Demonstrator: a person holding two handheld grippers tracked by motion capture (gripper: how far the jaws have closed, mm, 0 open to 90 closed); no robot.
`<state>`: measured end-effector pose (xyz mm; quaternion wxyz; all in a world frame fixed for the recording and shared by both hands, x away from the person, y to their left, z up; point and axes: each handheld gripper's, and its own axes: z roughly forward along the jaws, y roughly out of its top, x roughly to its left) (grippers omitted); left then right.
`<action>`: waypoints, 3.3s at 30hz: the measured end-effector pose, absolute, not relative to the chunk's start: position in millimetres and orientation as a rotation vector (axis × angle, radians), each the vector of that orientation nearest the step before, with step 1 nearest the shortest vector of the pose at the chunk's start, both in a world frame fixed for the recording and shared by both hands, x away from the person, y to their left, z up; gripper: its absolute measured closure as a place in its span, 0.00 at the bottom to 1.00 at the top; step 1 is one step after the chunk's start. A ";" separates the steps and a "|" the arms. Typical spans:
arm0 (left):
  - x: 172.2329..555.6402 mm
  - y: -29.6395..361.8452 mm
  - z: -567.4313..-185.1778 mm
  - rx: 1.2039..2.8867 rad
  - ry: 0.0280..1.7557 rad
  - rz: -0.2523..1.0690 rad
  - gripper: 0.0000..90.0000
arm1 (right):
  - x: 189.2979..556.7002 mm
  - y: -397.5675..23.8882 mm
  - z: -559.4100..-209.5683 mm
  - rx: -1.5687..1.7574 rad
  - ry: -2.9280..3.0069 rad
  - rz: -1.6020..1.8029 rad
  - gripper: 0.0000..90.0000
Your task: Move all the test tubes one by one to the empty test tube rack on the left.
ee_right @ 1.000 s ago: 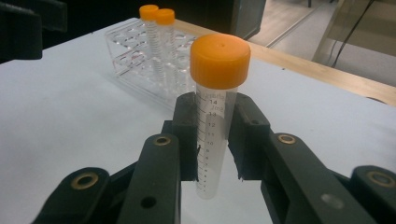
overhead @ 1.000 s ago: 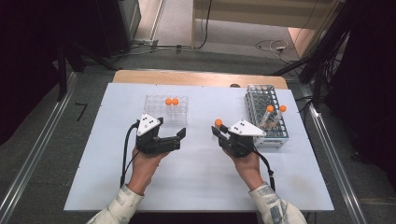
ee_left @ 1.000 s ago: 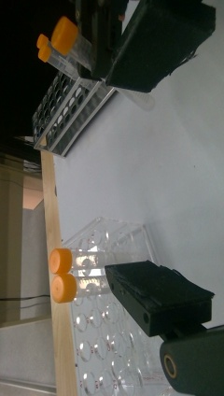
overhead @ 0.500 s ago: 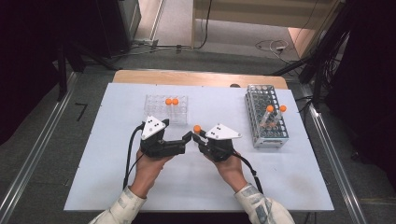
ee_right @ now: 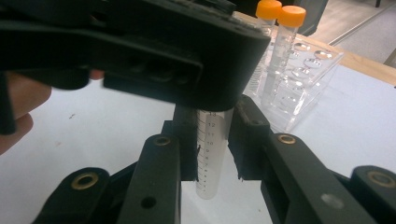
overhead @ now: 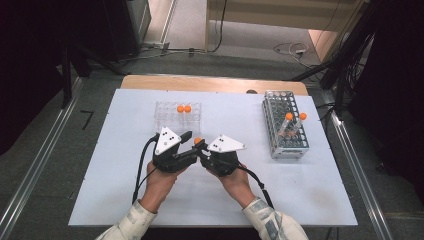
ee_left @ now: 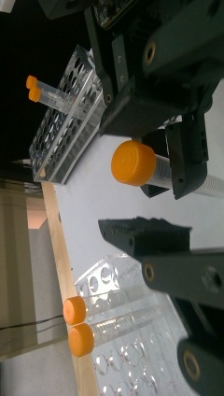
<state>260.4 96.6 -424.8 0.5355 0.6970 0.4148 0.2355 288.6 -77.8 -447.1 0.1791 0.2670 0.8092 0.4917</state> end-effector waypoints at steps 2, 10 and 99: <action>260.1 96.4 -425.1 1.660 0.985 0.561 0.62 | 288.4 -77.3 -447.5 0.753 2.290 1.389 0.80; 260.0 95.0 -426.4 1.669 0.971 0.548 0.70 | 289.1 -78.3 -446.9 0.759 2.288 1.393 0.80; 344.2 160.2 -385.1 1.448 1.239 0.766 0.77 | 289.3 -210.2 -444.4 1.013 2.223 1.306 0.27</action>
